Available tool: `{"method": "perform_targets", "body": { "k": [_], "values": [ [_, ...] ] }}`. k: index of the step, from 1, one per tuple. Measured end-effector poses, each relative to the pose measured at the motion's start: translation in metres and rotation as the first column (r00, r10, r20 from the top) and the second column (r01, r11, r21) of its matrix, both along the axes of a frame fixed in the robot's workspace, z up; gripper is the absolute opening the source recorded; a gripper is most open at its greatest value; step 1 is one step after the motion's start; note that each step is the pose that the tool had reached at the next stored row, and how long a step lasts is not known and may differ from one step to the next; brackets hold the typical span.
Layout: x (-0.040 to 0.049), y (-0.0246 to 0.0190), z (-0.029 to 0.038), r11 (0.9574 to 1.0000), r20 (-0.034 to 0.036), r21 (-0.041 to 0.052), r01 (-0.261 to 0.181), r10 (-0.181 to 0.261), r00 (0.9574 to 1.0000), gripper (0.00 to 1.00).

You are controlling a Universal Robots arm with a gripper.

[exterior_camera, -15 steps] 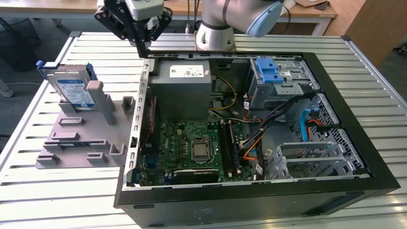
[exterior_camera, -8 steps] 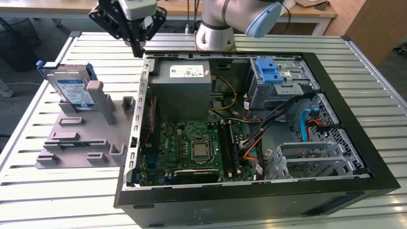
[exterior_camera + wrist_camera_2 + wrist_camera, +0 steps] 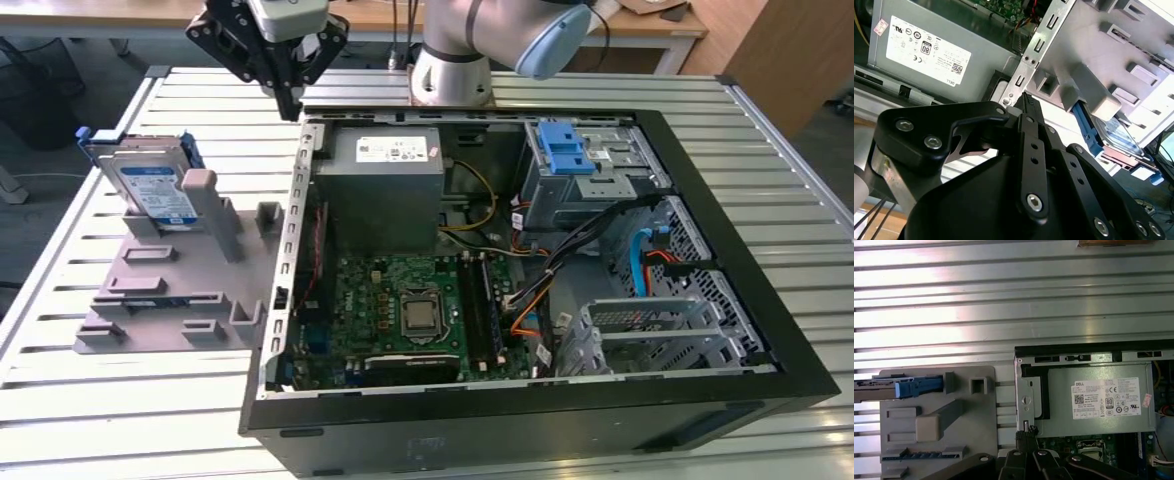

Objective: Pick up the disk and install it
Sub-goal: 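Reach for the disk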

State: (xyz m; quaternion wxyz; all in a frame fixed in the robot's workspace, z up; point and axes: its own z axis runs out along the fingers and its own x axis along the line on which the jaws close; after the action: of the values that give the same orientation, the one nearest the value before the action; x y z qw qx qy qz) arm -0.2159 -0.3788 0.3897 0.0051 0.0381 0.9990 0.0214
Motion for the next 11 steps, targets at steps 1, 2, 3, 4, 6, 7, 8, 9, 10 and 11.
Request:
{"method": "perform_targets", "body": {
  "k": [1, 2, 3, 4, 6, 7, 8, 9, 10, 11],
  "values": [
    [-0.0001, 0.0000, 0.0000, 1.0000, 0.0000, 0.0000, 0.000, 0.000, 1.0000, 0.11],
    [-0.0001, 0.0000, 0.0000, 1.0000, 0.0000, 0.0000, 0.000, 0.000, 1.0000, 0.11],
    [-0.0001, 0.0000, 0.0000, 1.0000, 0.0000, 0.0000, 0.000, 0.000, 1.0000, 0.11],
    [-0.0004, 0.0000, 0.0000, 1.0000, 0.0001, 0.0001, 0.000, 0.000, 1.0000, 0.11],
    [-0.0024, 0.0000, 0.0000, 1.0000, -0.0001, 0.0000, 0.000, 0.000, 1.0000, 0.11],
    [-0.0044, 0.0001, 0.0000, 1.0000, -0.0001, -0.0001, 0.000, 0.000, 1.0000, 0.11],
    [-0.0066, 0.0001, 0.0000, 1.0000, -0.0001, 0.0000, 0.000, 0.000, 1.0000, 0.11],
    [-0.0090, 0.0002, 0.0000, 1.0000, 0.0000, 0.0000, 0.000, 0.000, 1.0000, 0.11],
    [-0.0115, 0.0003, 0.0000, 1.0000, 0.0000, 0.0000, 0.000, 0.000, 1.0000, 0.11],
    [-0.0142, 0.0005, -0.0001, 1.0000, 0.0000, 0.0000, 0.000, 0.000, 1.0000, 0.11]
  ]
}}
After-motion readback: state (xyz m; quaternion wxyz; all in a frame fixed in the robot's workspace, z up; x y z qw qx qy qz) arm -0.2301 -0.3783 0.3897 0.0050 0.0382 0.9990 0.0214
